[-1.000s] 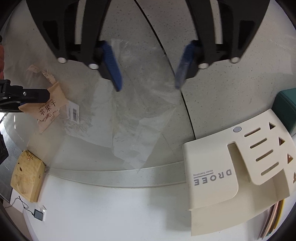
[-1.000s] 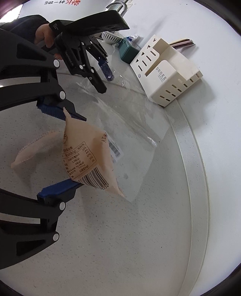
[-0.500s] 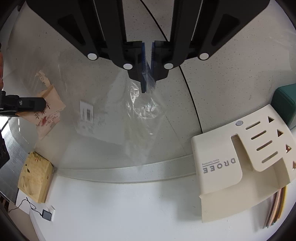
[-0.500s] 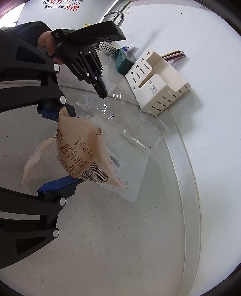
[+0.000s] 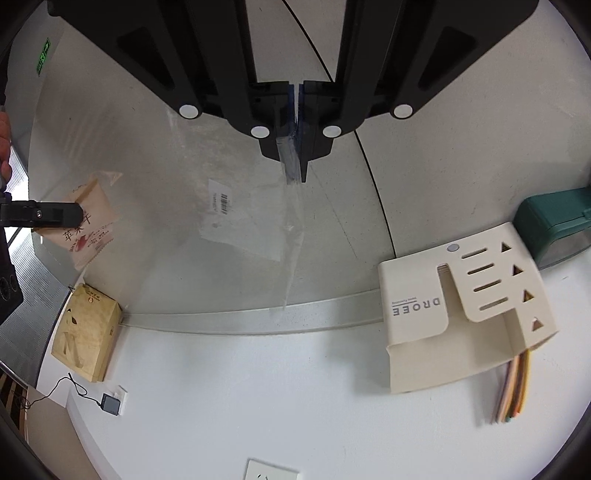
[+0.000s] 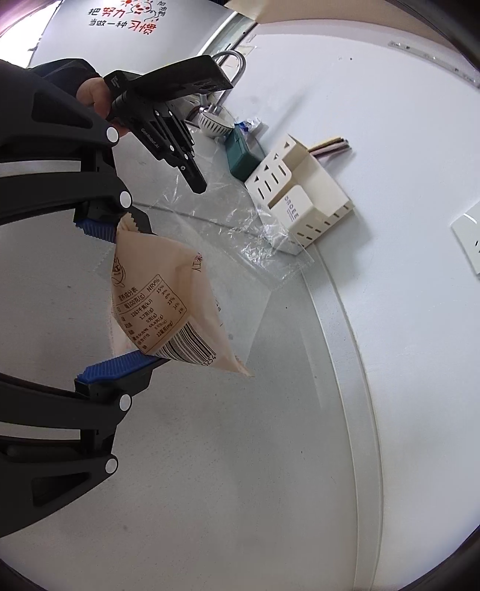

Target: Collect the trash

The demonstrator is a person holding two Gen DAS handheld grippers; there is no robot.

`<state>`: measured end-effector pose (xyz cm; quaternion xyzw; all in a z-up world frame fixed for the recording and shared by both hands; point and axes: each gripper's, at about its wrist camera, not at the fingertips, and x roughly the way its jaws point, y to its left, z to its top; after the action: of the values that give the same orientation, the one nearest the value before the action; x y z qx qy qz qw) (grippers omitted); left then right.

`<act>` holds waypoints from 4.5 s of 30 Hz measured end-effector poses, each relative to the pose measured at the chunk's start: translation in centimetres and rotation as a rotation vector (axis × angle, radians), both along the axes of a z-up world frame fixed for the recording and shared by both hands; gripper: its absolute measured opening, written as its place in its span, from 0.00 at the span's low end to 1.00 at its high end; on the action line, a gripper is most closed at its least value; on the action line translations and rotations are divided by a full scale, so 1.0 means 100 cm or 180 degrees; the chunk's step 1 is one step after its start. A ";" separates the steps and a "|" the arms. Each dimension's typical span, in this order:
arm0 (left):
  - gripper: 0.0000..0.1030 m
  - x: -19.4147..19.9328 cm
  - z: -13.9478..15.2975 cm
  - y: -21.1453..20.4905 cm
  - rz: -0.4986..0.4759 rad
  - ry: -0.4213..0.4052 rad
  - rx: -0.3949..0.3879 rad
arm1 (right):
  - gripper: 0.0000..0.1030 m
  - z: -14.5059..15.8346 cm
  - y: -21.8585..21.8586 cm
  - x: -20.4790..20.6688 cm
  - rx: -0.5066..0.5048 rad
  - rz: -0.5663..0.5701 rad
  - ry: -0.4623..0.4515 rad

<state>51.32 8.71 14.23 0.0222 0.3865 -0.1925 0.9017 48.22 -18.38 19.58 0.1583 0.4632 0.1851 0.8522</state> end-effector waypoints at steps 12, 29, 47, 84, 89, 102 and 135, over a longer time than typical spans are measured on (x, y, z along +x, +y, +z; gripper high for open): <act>0.02 -0.144 0.069 -0.010 -0.0067 -0.0345 -0.0005 | 0.54 0.043 0.001 -0.122 0.0096 0.0176 -0.0226; 0.02 -0.389 0.068 -0.010 -0.0374 -0.0528 -0.0240 | 0.54 0.040 -0.010 -0.326 0.0223 0.0261 -0.0407; 0.02 -0.531 -0.032 -0.031 -0.0653 -0.0029 -0.0413 | 0.54 -0.039 -0.023 -0.457 0.0185 0.0301 -0.0141; 0.02 -0.390 -0.485 -0.112 -0.0191 0.1833 0.0330 | 0.56 -0.496 -0.018 -0.344 -0.0078 -0.0019 0.1708; 0.04 -0.385 -0.504 -0.113 -0.0199 0.1927 0.0456 | 0.62 -0.520 -0.019 -0.330 -0.0216 -0.0097 0.1915; 0.79 -0.385 -0.494 -0.081 0.0170 0.2058 0.0451 | 0.97 -0.497 -0.032 -0.337 -0.0669 -0.0225 0.1876; 0.96 -0.454 -0.380 -0.073 0.1024 0.1108 0.0055 | 0.97 -0.366 -0.021 -0.451 -0.1241 -0.0108 0.0476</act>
<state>5.88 1.42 -23.82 -0.0654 0.5363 -0.0439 0.8404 3.09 -20.44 -17.02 0.0114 0.5494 0.0654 0.8329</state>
